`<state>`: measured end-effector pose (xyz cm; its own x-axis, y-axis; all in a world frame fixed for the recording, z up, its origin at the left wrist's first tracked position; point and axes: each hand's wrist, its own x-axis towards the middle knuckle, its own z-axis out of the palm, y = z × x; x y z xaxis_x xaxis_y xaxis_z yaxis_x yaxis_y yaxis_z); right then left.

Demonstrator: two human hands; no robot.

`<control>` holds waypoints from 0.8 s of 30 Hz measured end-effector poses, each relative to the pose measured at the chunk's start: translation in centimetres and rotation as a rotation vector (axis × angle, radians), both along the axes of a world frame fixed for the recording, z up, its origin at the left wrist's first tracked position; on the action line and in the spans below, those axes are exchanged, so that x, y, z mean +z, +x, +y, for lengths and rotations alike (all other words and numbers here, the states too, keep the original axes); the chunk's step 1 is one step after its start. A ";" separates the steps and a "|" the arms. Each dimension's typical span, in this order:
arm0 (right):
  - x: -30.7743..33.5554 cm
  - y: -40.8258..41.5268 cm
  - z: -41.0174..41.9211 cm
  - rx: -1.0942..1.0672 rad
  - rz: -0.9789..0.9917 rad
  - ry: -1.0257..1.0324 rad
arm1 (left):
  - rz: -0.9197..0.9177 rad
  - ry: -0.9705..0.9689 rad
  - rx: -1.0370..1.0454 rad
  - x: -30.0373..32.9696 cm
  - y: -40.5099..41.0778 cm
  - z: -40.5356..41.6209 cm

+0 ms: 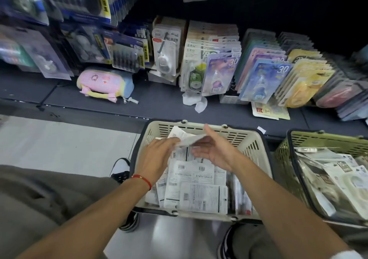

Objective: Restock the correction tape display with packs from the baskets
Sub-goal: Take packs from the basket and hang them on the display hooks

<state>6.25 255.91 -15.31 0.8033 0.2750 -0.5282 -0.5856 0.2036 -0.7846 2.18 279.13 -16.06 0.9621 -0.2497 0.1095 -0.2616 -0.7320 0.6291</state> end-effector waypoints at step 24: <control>3.5 -6.8 0.7 0.265 -0.681 -0.809 | 1.051 -0.894 0.406 -0.1 -1.1 -1.8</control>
<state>-0.56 256.65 -11.79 0.9624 0.2538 -0.0969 0.0738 -0.5876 -0.8058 1.05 277.34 -16.12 0.6804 -0.1718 -0.7125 0.7312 0.0942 0.6756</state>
